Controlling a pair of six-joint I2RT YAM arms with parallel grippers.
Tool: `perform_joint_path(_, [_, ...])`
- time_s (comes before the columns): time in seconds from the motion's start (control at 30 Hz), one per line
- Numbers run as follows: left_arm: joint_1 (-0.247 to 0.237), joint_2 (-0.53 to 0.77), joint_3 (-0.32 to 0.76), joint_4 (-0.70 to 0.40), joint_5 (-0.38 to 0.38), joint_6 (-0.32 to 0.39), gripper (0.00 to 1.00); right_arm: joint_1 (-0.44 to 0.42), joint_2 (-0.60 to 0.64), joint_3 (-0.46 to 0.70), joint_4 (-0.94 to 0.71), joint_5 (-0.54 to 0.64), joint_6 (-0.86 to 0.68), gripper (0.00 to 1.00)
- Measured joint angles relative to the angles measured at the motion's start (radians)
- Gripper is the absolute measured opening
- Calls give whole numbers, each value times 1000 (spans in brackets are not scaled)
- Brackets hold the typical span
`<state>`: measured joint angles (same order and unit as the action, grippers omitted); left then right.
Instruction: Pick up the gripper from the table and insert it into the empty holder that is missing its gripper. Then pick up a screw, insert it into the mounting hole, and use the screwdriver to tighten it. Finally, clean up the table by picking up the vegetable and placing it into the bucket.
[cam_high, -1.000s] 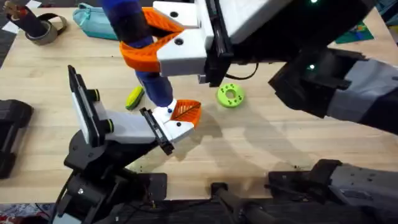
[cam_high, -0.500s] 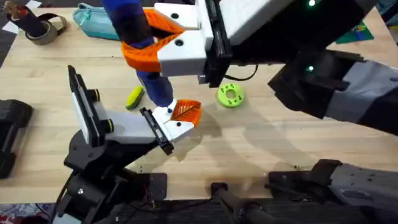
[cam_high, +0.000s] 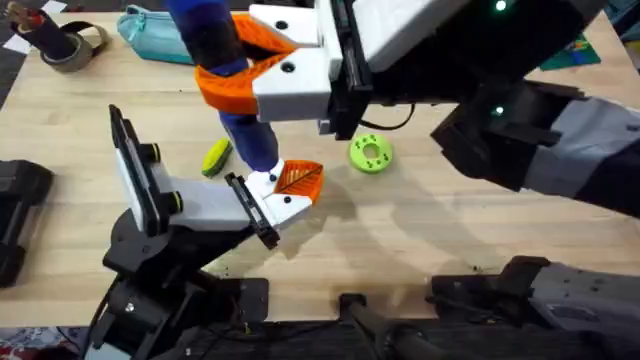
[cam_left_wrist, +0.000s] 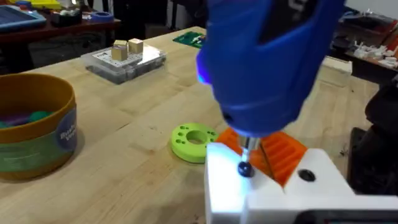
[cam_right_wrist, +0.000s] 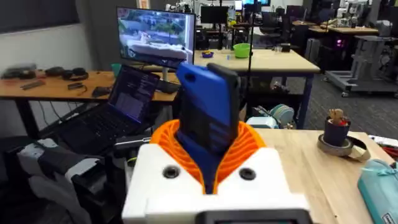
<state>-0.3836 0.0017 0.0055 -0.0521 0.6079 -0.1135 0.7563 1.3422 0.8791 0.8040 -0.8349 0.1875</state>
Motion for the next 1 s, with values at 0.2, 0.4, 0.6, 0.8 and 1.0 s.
perform_joint_path(0.2, [0, 0, 0, 0, 0, 0, 14, 0, 0, -9, 1, 0, 3, 46])
perform_joint_path(0.4, [0, 0, 0, 0, 0, 0, 14, 0, 0, -12, 3, 0, 6, 46])
perform_joint_path(0.6, [0, 0, 0, 0, 0, 0, 14, 0, 0, -12, 3, 0, 7, 46])
perform_joint_path(0.8, [0, 0, 0, 0, 0, 0, 14, -1, 0, -19, 4, 0, 8, 47])
perform_joint_path(1.0, [0, 0, 0, 0, 0, 0, 14, -2, 0, -22, 4, 0, 8, 47])
